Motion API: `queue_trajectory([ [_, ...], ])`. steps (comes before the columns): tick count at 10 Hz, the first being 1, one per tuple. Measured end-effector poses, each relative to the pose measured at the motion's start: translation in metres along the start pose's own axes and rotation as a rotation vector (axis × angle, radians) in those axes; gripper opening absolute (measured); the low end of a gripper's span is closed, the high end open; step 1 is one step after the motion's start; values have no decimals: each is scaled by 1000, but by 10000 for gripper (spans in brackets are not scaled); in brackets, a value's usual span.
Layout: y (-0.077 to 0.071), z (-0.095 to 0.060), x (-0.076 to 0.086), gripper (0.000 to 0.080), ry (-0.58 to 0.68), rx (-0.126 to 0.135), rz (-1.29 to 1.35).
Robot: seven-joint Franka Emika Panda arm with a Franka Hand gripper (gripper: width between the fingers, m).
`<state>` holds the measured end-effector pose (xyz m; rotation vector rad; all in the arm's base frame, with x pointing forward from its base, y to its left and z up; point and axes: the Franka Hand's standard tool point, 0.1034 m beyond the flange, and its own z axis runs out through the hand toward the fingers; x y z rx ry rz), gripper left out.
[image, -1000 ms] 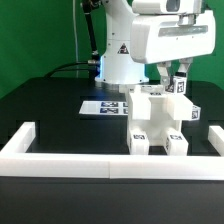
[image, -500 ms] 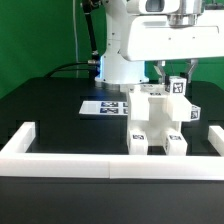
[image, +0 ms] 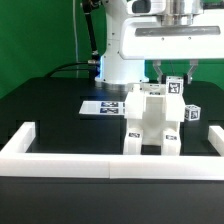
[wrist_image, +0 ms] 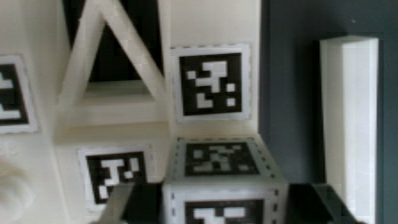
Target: Assemble chair
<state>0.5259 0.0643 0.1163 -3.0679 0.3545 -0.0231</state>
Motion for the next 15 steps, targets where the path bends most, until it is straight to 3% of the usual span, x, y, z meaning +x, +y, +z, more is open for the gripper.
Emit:
queue_trajectory([
  [4, 0, 0, 0, 285, 0, 1, 130],
  [5, 0, 0, 0, 483, 0, 1, 130],
  [6, -1, -4, -1, 595, -3, 3, 129],
  [10, -7, -27, -5, 647, 4, 27, 130],
  [12, -16, -36, -19, 649, 3, 35, 168],
  [14, -26, -34, -33, 649, -6, 35, 206],
  [15, -25, -34, -32, 649, -5, 35, 198],
])
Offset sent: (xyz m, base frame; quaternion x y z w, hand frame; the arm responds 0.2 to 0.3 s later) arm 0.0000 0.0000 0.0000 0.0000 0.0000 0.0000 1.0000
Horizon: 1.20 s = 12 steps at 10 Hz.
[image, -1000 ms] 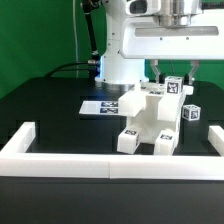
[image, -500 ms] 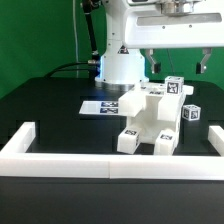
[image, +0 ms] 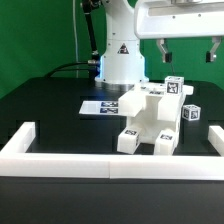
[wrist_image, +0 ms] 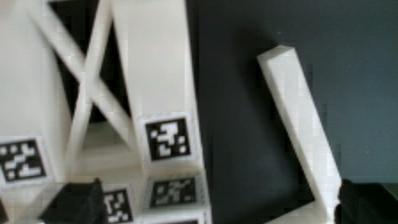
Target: Assemble chair
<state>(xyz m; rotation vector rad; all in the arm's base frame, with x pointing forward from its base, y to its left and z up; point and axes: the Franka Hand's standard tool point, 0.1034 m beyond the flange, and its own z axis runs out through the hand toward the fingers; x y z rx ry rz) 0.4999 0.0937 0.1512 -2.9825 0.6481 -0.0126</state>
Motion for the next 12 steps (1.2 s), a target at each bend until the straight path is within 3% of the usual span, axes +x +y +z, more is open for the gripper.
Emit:
queue_trajectory([
  [4, -1, 2, -5, 649, -1, -2, 39],
  [6, -8, 11, -33, 649, -15, -11, 88],
  [10, -9, 12, -34, 649, -15, -11, 97],
  [12, -8, 22, -59, 649, -25, -20, 139],
])
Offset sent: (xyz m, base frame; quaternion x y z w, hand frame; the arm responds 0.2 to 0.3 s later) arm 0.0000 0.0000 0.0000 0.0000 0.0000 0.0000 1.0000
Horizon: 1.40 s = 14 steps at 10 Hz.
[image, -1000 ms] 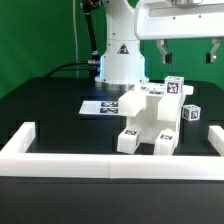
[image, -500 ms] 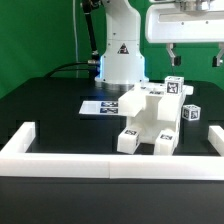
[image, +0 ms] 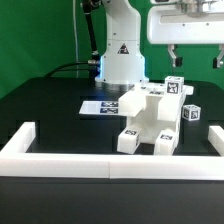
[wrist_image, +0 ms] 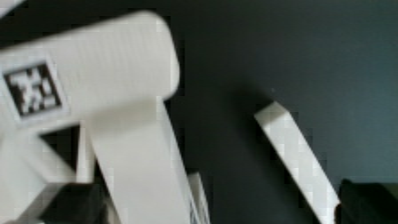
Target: Assemble chair
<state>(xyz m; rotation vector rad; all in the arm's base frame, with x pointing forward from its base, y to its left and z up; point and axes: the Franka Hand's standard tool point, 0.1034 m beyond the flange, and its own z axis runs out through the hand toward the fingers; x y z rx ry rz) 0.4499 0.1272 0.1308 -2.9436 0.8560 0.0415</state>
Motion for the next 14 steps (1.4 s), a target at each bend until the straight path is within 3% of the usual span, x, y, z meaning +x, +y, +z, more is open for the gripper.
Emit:
queue_trajectory([
  [2, 4, 9, -13, 649, 5, -2, -3],
  [6, 5, 12, -15, 649, 11, 3, 1],
  [7, 9, 17, -22, 649, 14, 11, 12],
  [10, 16, 34, -49, 649, 5, -14, 30],
  [14, 17, 37, -52, 649, 5, -18, 25],
])
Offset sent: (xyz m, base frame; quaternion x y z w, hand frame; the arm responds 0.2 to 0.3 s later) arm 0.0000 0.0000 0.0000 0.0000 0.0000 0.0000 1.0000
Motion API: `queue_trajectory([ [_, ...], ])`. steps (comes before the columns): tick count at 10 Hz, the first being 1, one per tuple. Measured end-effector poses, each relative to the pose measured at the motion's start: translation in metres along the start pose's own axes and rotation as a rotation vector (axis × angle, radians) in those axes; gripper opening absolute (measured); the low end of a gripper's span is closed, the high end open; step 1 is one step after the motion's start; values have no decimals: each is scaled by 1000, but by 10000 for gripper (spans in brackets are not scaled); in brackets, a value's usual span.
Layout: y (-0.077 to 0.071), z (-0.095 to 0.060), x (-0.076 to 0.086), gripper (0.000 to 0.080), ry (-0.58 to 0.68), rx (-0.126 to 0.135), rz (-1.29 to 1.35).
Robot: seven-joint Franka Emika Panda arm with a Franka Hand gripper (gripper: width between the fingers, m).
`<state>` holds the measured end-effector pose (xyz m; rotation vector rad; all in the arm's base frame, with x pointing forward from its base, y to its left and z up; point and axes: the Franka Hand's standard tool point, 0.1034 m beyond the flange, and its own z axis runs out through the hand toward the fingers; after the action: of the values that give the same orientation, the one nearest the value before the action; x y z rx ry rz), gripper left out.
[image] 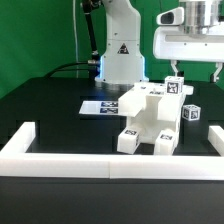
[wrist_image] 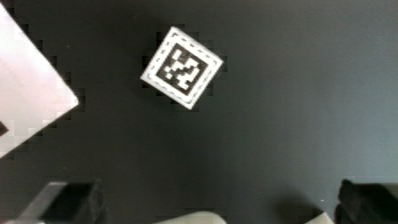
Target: Assemble chair
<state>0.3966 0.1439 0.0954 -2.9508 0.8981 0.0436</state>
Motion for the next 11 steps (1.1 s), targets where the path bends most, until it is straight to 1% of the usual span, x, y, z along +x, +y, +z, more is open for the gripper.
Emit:
queue_trajectory([
  [1, 0, 2, -1, 649, 5, 1, 8],
  [2, 0, 11, -8, 649, 12, -5, 7],
  [4, 6, 24, -15, 649, 1, -32, -7],
  [9, 10, 46, -18, 649, -4, -67, -17],
  [11, 14, 55, -20, 649, -11, -86, -19],
])
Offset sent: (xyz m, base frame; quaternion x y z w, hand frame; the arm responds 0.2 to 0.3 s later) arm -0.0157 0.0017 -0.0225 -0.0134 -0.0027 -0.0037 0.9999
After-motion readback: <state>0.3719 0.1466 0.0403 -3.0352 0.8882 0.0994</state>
